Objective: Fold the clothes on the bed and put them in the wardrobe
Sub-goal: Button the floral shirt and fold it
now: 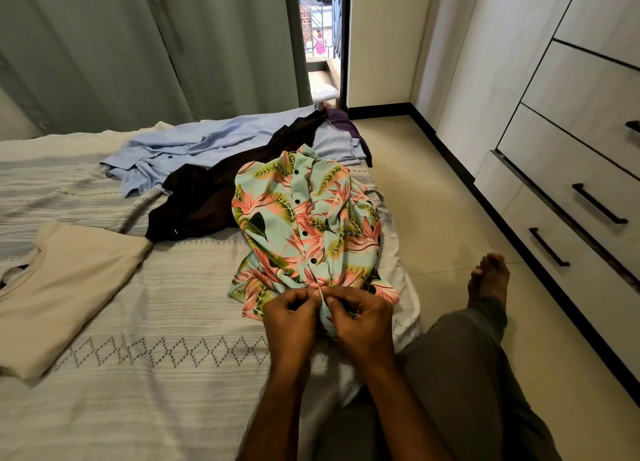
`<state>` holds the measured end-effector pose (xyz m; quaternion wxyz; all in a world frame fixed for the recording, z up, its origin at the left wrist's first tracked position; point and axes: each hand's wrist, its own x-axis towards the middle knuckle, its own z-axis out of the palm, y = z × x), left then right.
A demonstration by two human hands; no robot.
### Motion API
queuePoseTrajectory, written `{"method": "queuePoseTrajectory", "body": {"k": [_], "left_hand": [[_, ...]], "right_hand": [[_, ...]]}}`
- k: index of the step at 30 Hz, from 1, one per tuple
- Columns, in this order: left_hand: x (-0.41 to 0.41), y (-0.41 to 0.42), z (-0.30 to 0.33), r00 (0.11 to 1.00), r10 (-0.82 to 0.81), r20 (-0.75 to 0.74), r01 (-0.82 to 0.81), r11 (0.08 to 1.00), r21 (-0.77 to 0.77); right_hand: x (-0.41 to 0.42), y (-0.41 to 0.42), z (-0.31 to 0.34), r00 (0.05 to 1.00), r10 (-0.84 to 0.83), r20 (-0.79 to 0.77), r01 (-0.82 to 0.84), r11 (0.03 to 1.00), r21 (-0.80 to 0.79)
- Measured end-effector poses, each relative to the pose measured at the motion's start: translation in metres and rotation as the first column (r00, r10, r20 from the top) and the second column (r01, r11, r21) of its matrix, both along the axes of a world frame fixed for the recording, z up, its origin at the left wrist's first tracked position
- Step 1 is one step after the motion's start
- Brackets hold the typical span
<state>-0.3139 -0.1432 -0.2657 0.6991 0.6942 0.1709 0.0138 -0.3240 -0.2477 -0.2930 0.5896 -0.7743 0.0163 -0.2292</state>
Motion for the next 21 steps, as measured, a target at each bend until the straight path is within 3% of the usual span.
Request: {"method": "queuePoseTrajectory", "body": {"k": [8, 12, 21], "left_hand": [[-0.0002, 0.0043, 0.0021, 0.996, -0.089, 0.002, 0.089, 0.995, -0.045], [-0.0008, 0.0072, 0.0003, 0.989, -0.137, 0.050, 0.136, 0.990, 0.024], [0.0007, 0.0034, -0.0066, 0.974, -0.219, 0.050, 0.219, 0.976, -0.001]], "right_hand": [[0.0007, -0.0005, 0.0026, 1.000, 0.014, -0.016, -0.013, 1.000, 0.025], [-0.0008, 0.0007, 0.0045, 0.998, 0.048, -0.036, -0.047, 0.998, 0.037], [0.0029, -0.0062, 0.0027, 0.977, 0.109, -0.182, -0.037, 0.931, 0.362]]}}
